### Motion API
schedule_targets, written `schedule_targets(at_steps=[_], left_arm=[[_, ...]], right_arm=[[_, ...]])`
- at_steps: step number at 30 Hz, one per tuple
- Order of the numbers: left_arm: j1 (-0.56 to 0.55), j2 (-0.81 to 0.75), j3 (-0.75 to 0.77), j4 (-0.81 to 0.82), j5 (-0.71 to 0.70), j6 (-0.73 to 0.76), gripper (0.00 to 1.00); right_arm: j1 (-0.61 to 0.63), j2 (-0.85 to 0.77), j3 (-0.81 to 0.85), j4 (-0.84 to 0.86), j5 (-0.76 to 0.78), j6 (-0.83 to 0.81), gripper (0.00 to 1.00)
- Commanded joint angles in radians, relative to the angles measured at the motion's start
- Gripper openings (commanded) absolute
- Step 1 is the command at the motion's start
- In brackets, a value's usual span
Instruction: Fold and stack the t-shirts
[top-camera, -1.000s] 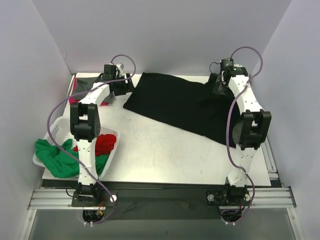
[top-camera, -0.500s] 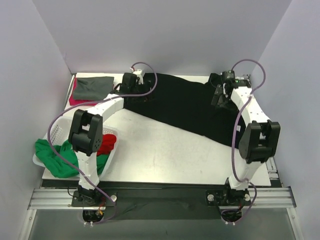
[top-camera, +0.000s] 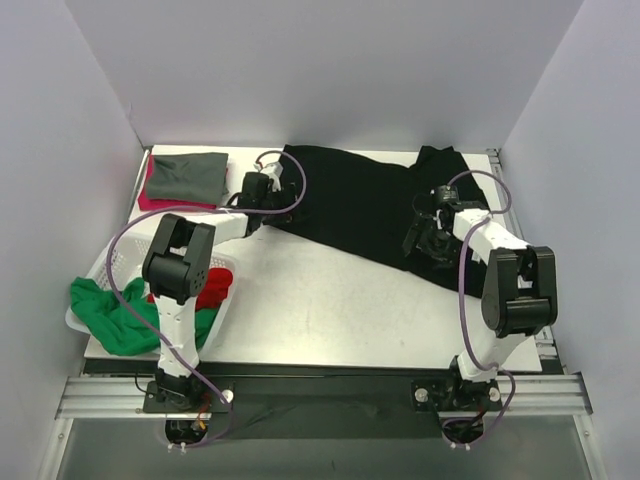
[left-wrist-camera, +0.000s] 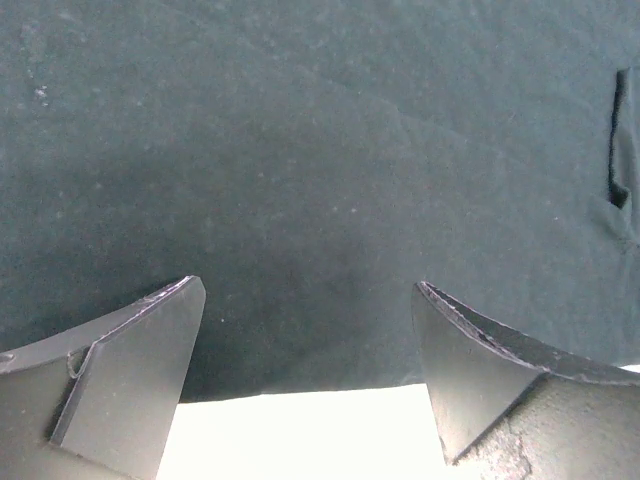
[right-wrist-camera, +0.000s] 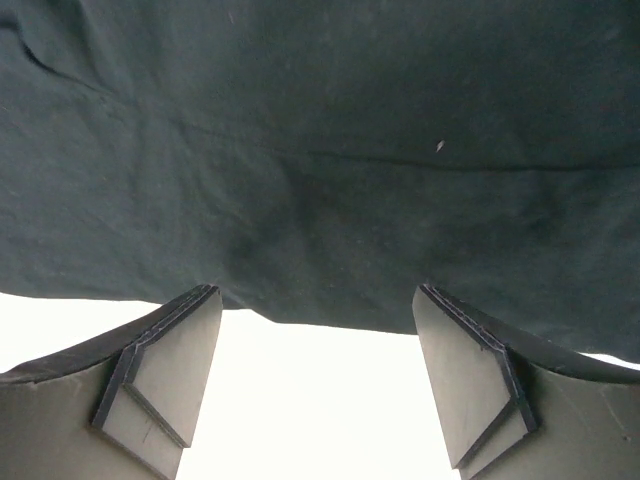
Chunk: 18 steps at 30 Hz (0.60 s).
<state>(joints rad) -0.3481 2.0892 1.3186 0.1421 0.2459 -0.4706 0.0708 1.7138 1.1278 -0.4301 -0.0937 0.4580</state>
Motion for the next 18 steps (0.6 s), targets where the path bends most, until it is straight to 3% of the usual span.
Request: schedule_targets(at_steps=[1,9,18], left_arm=[[0.034,-0.017,-0.051,0.074,0.038,-0.062,0.96],[0.09,-0.057,-0.225,0.174,0.078,-0.108,0.96],[0.095,-0.17,-0.4,0.249,0.052,-0.123,0.96]], right_arm=[[-0.008,0.0,-0.043,0.031,-0.054,0.025,0.79],[-0.017,-0.028,-0.163,0.034,-0.069,0.031,0.79],[-0.014,-0.19,-0.391,0.099,-0.095,0.085,0.79]])
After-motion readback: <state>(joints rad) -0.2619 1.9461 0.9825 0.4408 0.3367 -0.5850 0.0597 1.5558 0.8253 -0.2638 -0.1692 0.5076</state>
